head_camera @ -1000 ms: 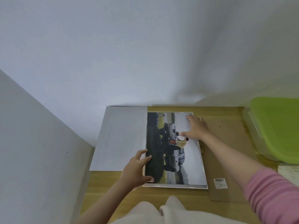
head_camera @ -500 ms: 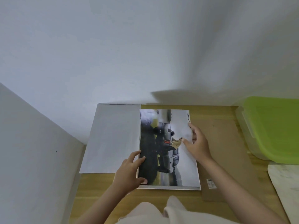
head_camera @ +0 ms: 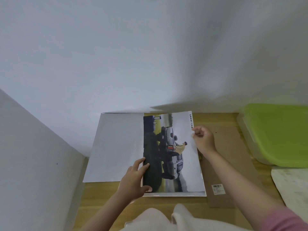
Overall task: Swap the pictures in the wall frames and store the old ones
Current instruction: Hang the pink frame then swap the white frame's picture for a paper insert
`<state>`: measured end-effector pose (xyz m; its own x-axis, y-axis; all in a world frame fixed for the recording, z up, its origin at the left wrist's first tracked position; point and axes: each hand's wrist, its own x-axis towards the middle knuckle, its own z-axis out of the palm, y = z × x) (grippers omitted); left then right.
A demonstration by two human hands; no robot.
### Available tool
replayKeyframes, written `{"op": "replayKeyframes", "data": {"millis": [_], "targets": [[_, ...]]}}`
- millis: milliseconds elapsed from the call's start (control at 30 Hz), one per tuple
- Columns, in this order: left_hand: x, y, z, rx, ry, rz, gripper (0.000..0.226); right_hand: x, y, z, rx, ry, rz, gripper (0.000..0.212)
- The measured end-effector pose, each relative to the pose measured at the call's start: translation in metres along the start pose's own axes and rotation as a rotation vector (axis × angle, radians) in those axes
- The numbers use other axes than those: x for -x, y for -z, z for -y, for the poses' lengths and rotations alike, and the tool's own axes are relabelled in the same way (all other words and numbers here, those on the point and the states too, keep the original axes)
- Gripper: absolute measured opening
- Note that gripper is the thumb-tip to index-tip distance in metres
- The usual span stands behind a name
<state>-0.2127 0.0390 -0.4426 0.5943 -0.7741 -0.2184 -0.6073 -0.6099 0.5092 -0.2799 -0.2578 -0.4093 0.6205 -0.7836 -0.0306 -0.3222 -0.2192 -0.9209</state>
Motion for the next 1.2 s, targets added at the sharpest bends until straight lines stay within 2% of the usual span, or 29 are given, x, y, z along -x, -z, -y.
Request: {"op": "replayKeyframes", "data": {"millis": [100,267,433,600,767,967,1100,1200], "targets": [[0.001,0.0,0.002,0.058,-0.001,0.002,0.087,-0.006,-0.005,0.003,-0.051,-0.061,0.028,0.016],[0.005,-0.001,0.005,0.171,0.044,-0.008,0.084,-0.005,-0.005,0.005,-0.198,-0.134,0.01,0.022],[0.003,0.006,0.003,0.242,0.059,-0.063,0.071,-0.002,0.006,0.01,-0.377,-0.164,-0.007,0.03],[0.004,0.021,-0.006,0.326,0.027,-0.095,0.05,0.0,0.024,0.017,-0.527,-0.18,-0.031,0.029],[0.004,0.036,-0.023,0.51,-0.001,-0.164,0.04,0.008,0.045,0.031,-0.635,-0.152,-0.08,0.032],[-0.003,0.055,-0.039,0.759,-0.037,-0.254,0.044,0.025,0.084,0.042,-0.606,-0.15,-0.11,0.046],[-0.017,0.057,-0.052,0.825,-0.078,-0.217,0.045,0.05,0.122,0.037,-0.583,-0.131,-0.22,0.028],[-0.028,0.048,-0.075,0.824,-0.12,-0.146,0.04,0.073,0.161,0.021,-0.533,-0.136,-0.299,0.023]]}}
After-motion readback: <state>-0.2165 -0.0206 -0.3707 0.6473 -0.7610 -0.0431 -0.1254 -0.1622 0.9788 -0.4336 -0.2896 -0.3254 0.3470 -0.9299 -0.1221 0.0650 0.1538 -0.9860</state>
